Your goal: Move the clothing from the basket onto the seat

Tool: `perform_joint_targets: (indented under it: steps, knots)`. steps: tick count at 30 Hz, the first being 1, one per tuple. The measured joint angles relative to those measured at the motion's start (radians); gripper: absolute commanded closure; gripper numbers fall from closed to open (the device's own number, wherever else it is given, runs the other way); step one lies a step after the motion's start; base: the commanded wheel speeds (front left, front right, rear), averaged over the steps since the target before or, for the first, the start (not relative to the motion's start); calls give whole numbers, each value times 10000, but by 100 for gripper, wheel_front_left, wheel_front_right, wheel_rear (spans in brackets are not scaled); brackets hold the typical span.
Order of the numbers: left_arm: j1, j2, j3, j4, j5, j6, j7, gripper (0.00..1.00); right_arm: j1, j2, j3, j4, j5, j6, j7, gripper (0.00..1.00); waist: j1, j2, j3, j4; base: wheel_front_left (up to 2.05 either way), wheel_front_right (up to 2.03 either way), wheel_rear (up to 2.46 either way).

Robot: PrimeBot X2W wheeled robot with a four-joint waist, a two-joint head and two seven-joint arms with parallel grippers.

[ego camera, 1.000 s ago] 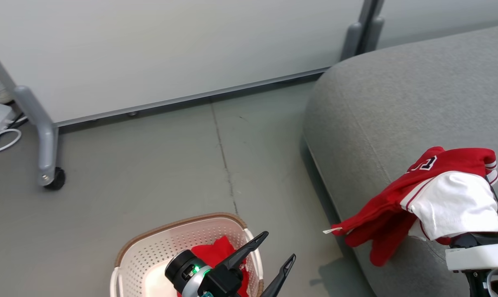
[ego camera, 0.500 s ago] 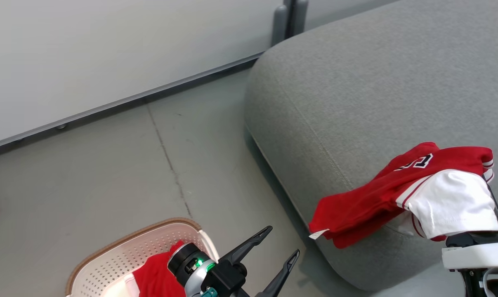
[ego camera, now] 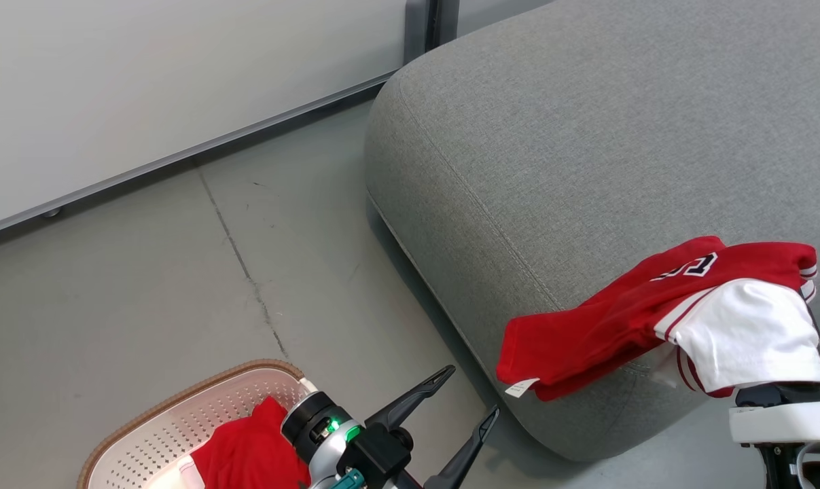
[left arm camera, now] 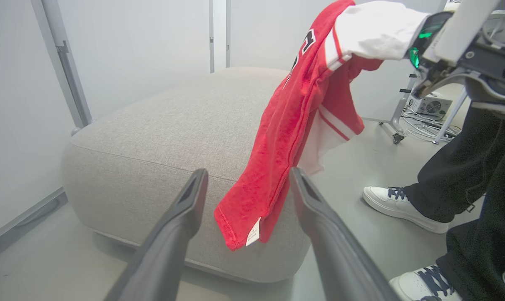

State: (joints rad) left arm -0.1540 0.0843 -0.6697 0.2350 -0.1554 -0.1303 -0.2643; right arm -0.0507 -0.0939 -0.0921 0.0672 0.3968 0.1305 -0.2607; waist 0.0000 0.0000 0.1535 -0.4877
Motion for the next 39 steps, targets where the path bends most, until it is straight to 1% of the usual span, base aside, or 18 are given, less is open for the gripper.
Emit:
perform_joint_targets:
  steps: [7,9,15,19,25,26,27,28,32,35,39]
  knots:
    - [-92,31,-61,-2,29,-2,0,0,-107,46,-286,-370,-90,0,0,100,0,0,166,31,0,0,0]
    - [-178,65,-58,-6,33,-2,0,0,-353,-59,-351,-566,-121,0,0,100,0,0,258,64,0,0,0]
    - [-546,382,-263,-58,190,0,0,0,-1876,-884,-470,-1360,-336,0,-8,100,0,0,778,164,0,0,0]
    - [-817,602,-514,-211,278,-2,0,0,-3100,-1499,-825,-1400,-366,0,-8,100,0,0,1304,269,0,0,0]
    - [-1438,1074,-571,-303,311,0,0,0,-5303,-2500,-1003,-531,-79,0,-10,100,0,0,2303,464,0,0,0]
    - [-1559,1160,-585,-334,326,-2,0,0,-5683,-2644,-1014,-291,25,2,-8,100,-1,0,2487,502,0,0,0]
    - [-1751,1294,-621,-357,345,-2,0,0,-6336,-3001,-1041,165,88,2,-8,100,0,0,2841,587,0,0,0]
    - [-1841,1350,-662,-374,364,-2,0,0,-6670,-3135,-1103,353,167,2,-10,100,0,0,3015,634,0,0,0]
    - [-2146,1572,-903,-416,401,0,0,0,-7819,-3344,-1511,1419,794,2,-10,100,0,0,3699,855,0,0,0]
    - [-2346,1672,-963,-420,389,-2,0,0,-8265,-3760,-1317,2245,552,2,-8,100,0,0,4188,1045,0,0,0]
    - [-2570,1866,-1014,-460,297,-2,0,0,-8983,-3885,-1319,3026,418,2,-8,100,0,-1,4834,1282,0,0,0]
